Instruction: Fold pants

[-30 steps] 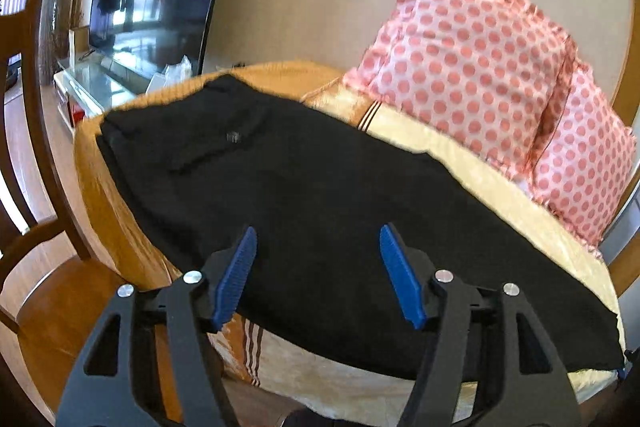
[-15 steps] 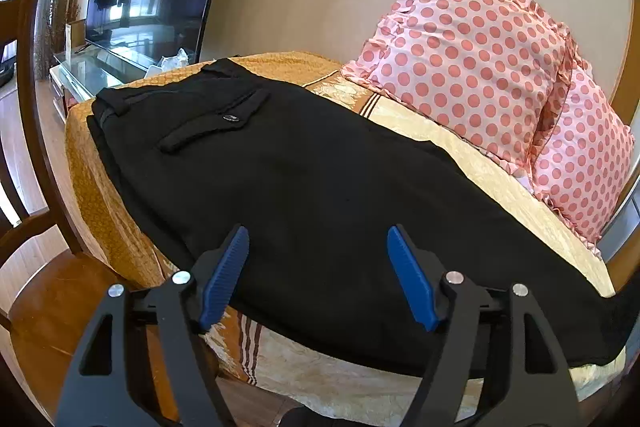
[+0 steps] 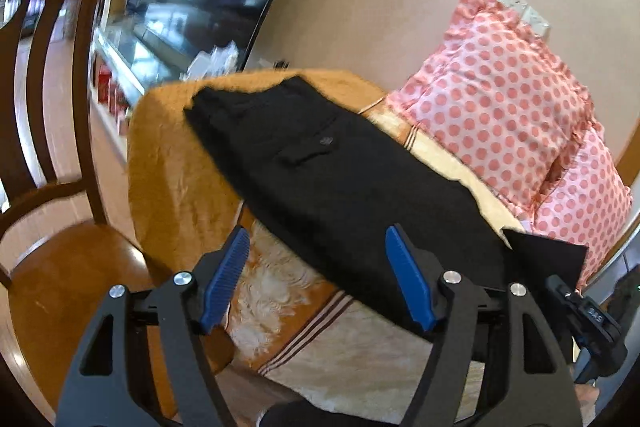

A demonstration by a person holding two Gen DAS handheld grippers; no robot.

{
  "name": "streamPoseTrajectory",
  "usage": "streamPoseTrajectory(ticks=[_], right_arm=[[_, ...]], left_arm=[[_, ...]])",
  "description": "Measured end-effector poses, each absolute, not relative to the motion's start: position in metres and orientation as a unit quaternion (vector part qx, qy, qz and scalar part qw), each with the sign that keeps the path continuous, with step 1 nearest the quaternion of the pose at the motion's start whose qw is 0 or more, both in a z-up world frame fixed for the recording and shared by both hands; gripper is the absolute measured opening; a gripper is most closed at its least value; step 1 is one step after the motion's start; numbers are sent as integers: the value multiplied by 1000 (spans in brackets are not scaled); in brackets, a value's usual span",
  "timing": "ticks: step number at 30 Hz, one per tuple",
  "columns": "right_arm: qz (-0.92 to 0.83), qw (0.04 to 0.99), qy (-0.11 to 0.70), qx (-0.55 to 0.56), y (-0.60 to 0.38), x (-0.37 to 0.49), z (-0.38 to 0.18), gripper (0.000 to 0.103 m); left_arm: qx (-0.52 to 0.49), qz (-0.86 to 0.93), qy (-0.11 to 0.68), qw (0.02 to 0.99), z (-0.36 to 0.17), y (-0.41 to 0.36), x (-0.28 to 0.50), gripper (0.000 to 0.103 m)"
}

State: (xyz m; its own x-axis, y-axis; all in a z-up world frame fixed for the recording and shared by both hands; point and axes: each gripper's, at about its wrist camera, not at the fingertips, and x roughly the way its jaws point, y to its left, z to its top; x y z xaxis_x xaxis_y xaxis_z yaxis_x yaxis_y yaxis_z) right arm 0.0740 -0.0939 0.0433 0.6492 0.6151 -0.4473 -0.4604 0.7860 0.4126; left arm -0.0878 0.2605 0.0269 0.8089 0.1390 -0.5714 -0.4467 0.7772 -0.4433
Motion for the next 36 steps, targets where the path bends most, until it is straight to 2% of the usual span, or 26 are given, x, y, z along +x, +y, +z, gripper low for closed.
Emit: streamPoseTrajectory(ticks=[3,5,6,8,9,10,15,24,29,36], right_arm=[[322,892,311,69,-67,67,31,9],[330,884,330,19,-51,60,17,14],[330,884,332,-9,-45,56,13,23],[345,881,323,-22,-44,50,16,49],[356,878,320,-15,-44,49,18,72],[365,877,313,-4,-45,47,21,81],[378,872,310,-26,-38,36,12,81],[390,866,312,-4,-41,39,11,81],[391,867,310,-5,-40,38,11,81],[393,867,305,-5,-42,36,10,82]], left_arm=[[-340,120,279,890,11,266,-79,70],[-358,99,284,884,6,264,-73,70],[-359,93,286,883,5,264,-70,70],[-352,92,289,886,6,262,-66,72],[-349,92,289,887,7,261,-64,72],[-348,91,290,887,7,260,-62,72],[-359,89,302,879,5,261,-55,75],[-380,92,318,864,5,262,-39,77],[-390,104,287,869,21,270,-43,76],[-401,159,290,854,31,309,-20,76]])
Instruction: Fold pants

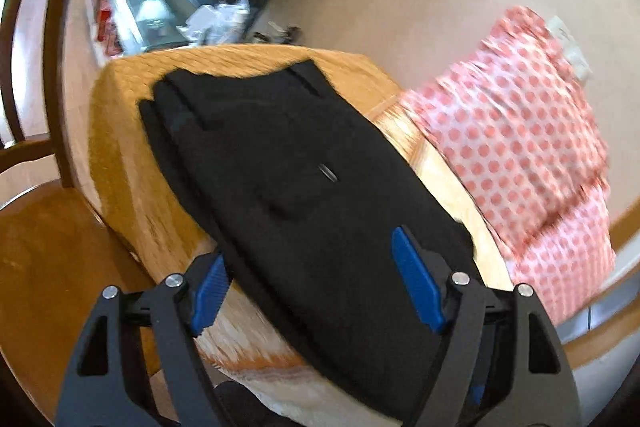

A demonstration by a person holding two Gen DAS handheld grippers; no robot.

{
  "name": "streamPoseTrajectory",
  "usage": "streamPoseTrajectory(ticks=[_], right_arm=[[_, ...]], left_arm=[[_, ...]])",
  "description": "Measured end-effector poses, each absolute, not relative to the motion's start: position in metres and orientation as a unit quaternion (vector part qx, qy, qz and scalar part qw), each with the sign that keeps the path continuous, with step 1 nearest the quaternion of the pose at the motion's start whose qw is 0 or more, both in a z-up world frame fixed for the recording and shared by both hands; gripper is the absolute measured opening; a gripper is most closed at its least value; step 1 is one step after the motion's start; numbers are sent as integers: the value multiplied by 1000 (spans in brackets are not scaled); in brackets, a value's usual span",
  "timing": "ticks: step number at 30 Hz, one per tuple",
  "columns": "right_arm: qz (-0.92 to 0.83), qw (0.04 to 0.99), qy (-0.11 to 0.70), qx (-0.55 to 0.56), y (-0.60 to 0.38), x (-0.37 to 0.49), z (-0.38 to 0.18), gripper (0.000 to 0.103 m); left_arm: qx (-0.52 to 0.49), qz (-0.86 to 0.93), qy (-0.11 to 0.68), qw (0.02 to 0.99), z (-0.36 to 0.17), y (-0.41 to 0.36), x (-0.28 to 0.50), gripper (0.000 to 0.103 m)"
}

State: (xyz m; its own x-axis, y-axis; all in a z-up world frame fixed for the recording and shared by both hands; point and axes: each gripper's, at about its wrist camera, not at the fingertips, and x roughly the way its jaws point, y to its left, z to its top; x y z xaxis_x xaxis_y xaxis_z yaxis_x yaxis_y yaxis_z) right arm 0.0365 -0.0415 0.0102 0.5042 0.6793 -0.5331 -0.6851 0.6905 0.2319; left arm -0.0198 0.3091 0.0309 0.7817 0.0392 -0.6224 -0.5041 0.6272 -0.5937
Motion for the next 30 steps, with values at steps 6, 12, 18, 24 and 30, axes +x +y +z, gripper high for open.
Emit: streamPoseTrajectory(ticks=[6,12,18,24,30], right_arm=[[395,869,299,-9,-43,32,9,82],[400,869,293,6,-51,31,9,81],[376,885,266,70,-107,21,20,81],[247,935,204,155,-216,-3,38,81],[120,946,196,228,-301,-27,28,81]], left_arm=[[-476,198,272,813,23,363,-13,67],[-427,248,274,825,30,365,-7,15],[-256,184,249,916,112,267,19,10],[-135,-67,236,960,166,85,48,10],[-45,-277,339,898,100,-79,50,11]])
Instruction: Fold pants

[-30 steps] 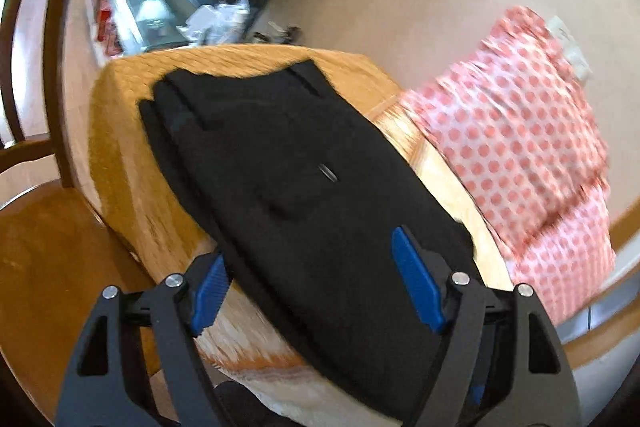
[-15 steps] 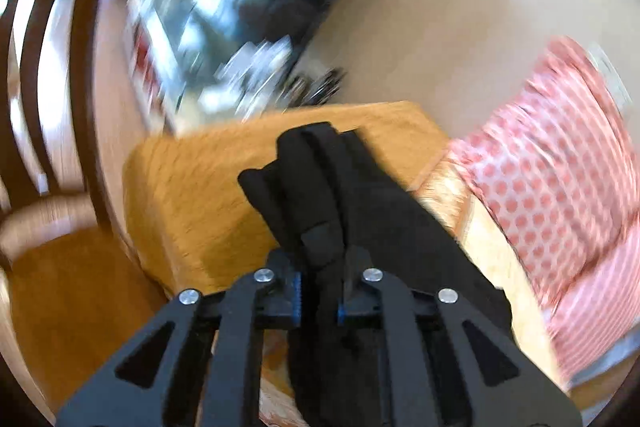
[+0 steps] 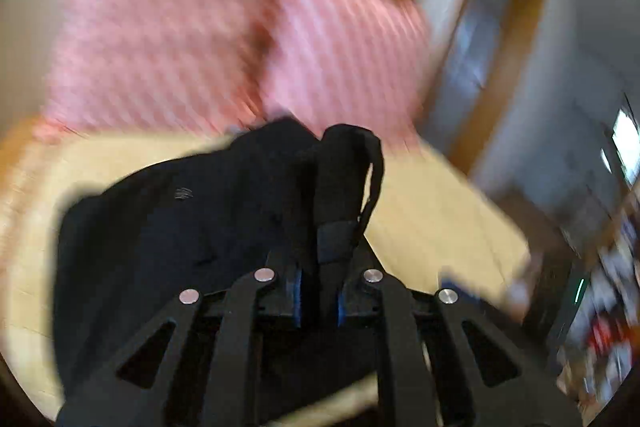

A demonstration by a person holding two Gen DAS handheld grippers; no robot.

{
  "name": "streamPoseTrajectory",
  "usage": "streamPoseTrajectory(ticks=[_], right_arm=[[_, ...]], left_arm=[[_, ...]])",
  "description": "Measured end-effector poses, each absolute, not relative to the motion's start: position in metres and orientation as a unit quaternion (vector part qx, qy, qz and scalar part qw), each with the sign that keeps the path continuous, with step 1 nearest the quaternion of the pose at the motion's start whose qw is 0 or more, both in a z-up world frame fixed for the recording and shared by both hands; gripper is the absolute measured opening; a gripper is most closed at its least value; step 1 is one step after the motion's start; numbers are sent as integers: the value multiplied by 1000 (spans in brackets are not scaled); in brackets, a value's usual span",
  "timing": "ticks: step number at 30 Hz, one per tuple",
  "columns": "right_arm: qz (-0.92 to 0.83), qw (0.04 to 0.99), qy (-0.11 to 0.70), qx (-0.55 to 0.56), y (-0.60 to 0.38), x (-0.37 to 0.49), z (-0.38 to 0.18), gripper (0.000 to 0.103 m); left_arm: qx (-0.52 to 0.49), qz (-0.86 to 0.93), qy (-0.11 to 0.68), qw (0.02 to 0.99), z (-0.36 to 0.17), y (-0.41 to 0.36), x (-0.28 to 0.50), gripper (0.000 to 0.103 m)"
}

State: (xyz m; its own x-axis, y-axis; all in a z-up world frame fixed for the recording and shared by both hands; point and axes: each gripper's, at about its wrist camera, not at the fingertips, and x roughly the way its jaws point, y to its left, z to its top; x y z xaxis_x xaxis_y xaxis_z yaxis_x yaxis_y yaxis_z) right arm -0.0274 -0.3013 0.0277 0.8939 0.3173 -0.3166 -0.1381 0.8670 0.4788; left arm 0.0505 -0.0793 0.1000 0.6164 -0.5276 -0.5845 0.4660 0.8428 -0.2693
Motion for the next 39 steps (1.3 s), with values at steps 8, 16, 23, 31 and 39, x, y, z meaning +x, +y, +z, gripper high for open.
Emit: streamPoseTrajectory(ticks=[8,16,23,31,39], right_arm=[[77,941,218,245,-328,-27,14,81],[75,945,202,245,-326,-30,19,81],[103,946,175,252,-327,-27,41,82],[235,921,214,227,-282,2,48,85],[210,906,311,195,-269,22,19,84]], left_arm=[[-47,-285,342,894,85,-101,34,10],[32,-309,373,874,56,-153,15,14],[2,-397,367,841,66,-133,-4,68],[-50,-212,320,922,82,-38,-4,84],[-66,-136,379,913,34,-6,10,86]])
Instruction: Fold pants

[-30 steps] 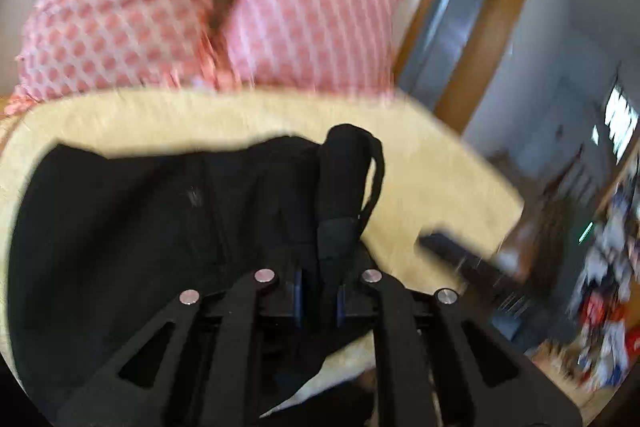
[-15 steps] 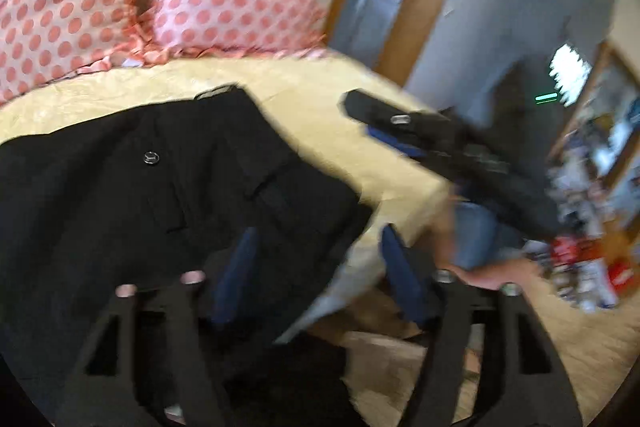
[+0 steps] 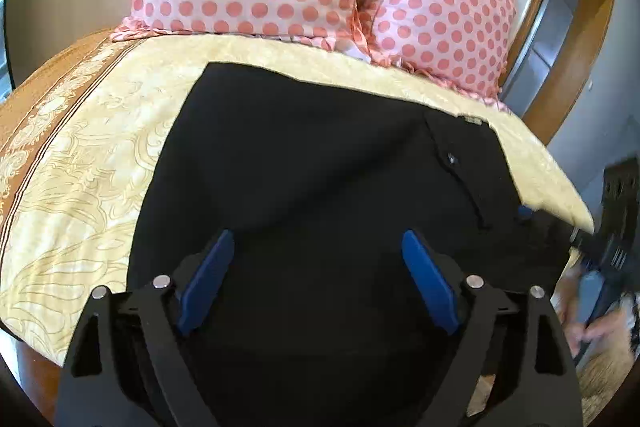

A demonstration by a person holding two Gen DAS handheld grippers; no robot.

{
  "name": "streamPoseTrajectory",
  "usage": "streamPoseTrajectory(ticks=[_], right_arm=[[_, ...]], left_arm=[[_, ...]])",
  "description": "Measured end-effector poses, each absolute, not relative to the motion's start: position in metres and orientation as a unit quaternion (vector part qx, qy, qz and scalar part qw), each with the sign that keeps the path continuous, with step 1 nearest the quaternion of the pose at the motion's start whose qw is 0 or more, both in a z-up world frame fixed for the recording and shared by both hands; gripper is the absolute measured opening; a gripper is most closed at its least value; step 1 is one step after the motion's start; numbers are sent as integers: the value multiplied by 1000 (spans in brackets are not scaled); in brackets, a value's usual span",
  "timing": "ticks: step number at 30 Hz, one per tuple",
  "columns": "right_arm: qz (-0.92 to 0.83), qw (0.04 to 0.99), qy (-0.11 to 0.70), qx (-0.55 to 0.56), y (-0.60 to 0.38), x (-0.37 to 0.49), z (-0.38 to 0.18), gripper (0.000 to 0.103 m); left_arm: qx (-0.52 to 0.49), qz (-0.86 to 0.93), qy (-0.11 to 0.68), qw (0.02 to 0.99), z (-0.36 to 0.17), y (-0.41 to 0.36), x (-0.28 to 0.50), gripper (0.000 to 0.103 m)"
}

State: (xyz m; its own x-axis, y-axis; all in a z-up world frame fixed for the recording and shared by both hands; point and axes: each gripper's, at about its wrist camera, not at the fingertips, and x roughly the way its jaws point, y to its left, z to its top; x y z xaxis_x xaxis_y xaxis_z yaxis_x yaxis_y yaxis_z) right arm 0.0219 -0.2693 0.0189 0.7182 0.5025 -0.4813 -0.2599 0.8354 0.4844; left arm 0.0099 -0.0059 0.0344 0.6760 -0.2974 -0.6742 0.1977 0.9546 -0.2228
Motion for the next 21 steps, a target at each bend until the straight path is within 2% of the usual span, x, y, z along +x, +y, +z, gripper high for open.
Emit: streamPoseTrajectory(ticks=[3,5,7,11,12,15,18,21], right_arm=[[178,913,286,231,-294,33,36,84],[160,909,300,242,-306,50,40,80],[145,899,336,242,-311,75,36,69],[132,885,387,221,-309,106,21,57],[135,881,396,221,-307,111,17,55],[162,873,399,228,-306,111,11,41],[167,879,397,206,-304,108,13,41],[182,865,402,238,-312,114,7,41]], left_arm=[[-71,-144,375,913,34,-4,11,89],[-77,-146,374,913,34,-3,9,90],[-75,-147,373,913,34,-4,16,90],[-62,-148,370,915,32,-7,24,90],[-60,-150,370,915,32,-7,23,90],[-69,-157,372,912,35,-3,22,90],[-108,-170,364,909,52,16,28,90],[-138,-140,348,917,69,43,44,90]])
